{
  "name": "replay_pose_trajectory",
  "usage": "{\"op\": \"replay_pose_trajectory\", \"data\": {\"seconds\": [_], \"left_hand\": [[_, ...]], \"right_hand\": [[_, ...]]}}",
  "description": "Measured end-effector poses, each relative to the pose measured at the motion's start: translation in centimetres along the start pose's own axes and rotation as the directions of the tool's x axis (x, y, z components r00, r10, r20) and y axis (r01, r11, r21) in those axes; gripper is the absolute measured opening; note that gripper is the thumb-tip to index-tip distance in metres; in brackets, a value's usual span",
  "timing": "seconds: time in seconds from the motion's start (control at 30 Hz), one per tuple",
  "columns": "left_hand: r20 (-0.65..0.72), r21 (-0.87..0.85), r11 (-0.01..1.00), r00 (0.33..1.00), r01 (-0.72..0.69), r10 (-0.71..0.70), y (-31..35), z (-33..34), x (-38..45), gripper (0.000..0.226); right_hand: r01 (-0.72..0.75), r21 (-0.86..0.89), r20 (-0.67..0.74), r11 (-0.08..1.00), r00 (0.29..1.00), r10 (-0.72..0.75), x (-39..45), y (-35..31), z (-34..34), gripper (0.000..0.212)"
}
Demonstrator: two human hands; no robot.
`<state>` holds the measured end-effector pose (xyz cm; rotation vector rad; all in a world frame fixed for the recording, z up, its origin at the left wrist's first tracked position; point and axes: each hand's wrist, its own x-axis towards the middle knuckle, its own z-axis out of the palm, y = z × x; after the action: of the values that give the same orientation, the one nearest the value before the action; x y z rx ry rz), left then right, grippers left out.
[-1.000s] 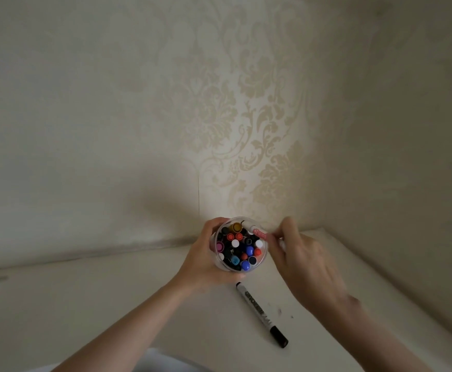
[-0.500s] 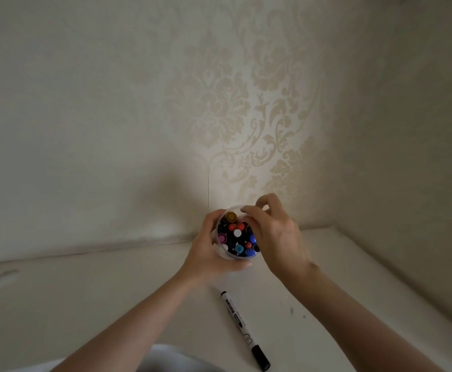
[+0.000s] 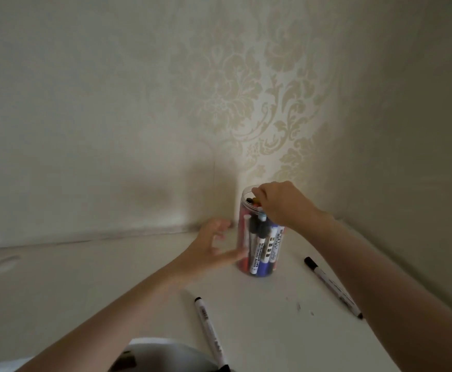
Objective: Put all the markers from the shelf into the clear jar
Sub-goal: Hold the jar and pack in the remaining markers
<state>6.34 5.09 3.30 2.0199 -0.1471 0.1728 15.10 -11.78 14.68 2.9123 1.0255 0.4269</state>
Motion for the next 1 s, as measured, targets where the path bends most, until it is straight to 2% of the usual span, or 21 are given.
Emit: {"op": "replay_pose_trajectory", "data": {"seconds": [0.03, 0.07, 0.1, 0.13, 0.2, 0.27, 0.33, 0.4, 0.47, 0.53, 0.6, 0.63, 0.7, 0.77, 0.87, 0.93, 1.0], "left_hand": [[0.127, 0.144, 0.983, 0.987, -0.115, 0.097, -1.4, -0.8, -1.8, 0.071], [0.28, 0.273, 0.931, 0.946, -0.241, 0.163, -2.7, -1.2, -3.8, 0.056], [0.398, 0.364, 0.868, 0.899, -0.338, 0.183, -4.3, -1.3, -5.5, 0.047], [0.452, 0.417, 0.823, 0.874, -0.386, 0.181, -5.7, -1.3, -6.6, 0.04], [0.417, 0.506, 0.766, 0.89, -0.398, 0.187, -6.9, -1.0, -6.8, 0.034], [0.34, 0.6, 0.722, 0.927, -0.343, 0.158, -6.4, -0.3, -5.8, 0.041], [0.224, 0.628, 0.737, 0.965, -0.25, 0.136, -5.8, 0.1, -4.8, 0.047], [0.164, 0.531, 0.831, 0.982, -0.166, 0.091, -5.7, -0.6, -4.2, 0.051], [0.276, 0.47, 0.863, 0.959, -0.187, 0.058, -5.8, -2.5, -4.1, 0.046], [0.376, 0.48, 0.835, 0.923, -0.271, 0.084, -6.3, -4.6, -4.1, 0.038], [0.373, 0.488, 0.824, 0.922, -0.288, 0.102, -6.8, -5.6, -4.0, 0.019], [0.342, 0.475, 0.841, 0.935, -0.261, 0.097, -6.8, -5.6, -4.0, 0.013], [0.259, 0.399, 0.899, 0.963, -0.18, 0.078, -6.1, -5.6, -3.8, 0.023], [0.131, 0.31, 0.943, 0.988, -0.121, 0.084, -4.1, -6.3, -3.1, 0.026], [-0.076, 0.192, 0.97, 0.984, -0.146, 0.163, 0.9, -8.1, -1.6, 0.009], [-0.165, 0.045, 0.982, 0.968, -0.183, 0.188, 5.0, -9.2, -0.9, 0.027], [-0.207, -0.081, 0.97, 0.956, -0.23, 0.21, 9.0, -9.9, -0.4, 0.034]], "right_hand": [[0.049, -0.019, -0.007, 0.999, 0.999, -0.049, -0.1, 0.2, 0.1, 0.029], [0.076, -0.012, -0.02, 0.997, 0.997, -0.076, -0.2, 0.2, 0.4, 0.03], [0.089, 0.012, -0.039, 0.996, 0.995, -0.089, -0.3, 0.0, 0.7, 0.029], [0.089, 0.029, -0.066, 0.996, 0.994, -0.087, -0.4, -0.2, 1.0, 0.026], [0.028, 0.098, -0.112, 0.995, 0.994, -0.017, -0.6, -0.3, 1.4, 0.025], [-0.075, 0.279, -0.121, 0.957, 0.986, 0.112, -0.8, -0.2, 1.5, 0.038], [-0.097, 0.375, -0.17, 0.922, 0.97, 0.171, -1.4, 0.0, 1.3, 0.038], [-0.076, 0.369, -0.281, 0.926, 0.941, 0.189, -2.4, 0.7, 1.1, 0.034], [-0.077, 0.366, -0.319, 0.928, 0.926, 0.202, -3.6, 1.8, 0.7, 0.044], [-0.145, 0.381, -0.224, 0.913, 0.944, 0.243, -4.4, 2.7, 0.9, 0.059], [-0.221, 0.502, -0.094, 0.836, 0.947, 0.307, -4.7, 2.7, 1.6, 0.087], [-0.239, 0.619, -0.035, 0.748, 0.943, 0.331, -4.7, 2.5, 2.1, 0.105], [-0.236, 0.82, 0.06, 0.521, 0.941, 0.332, -4.5, 1.6, 3.2, 0.13], [-0.217, 0.888, 0.073, 0.405, 0.937, 0.341, -4.4, 0.8, 4.4, 0.135], [-0.193, 0.909, 0.032, 0.369, 0.916, 0.399, -4.7, 0.7, 5.3, 0.128], [-0.157, 0.915, 0.015, 0.373, 0.934, 0.357, -5.5, 1.1, 5.4, 0.126], [-0.123, 0.9, -0.002, 0.417, 0.958, 0.287, -6.8, 1.3, 5.2, 0.124]]}}
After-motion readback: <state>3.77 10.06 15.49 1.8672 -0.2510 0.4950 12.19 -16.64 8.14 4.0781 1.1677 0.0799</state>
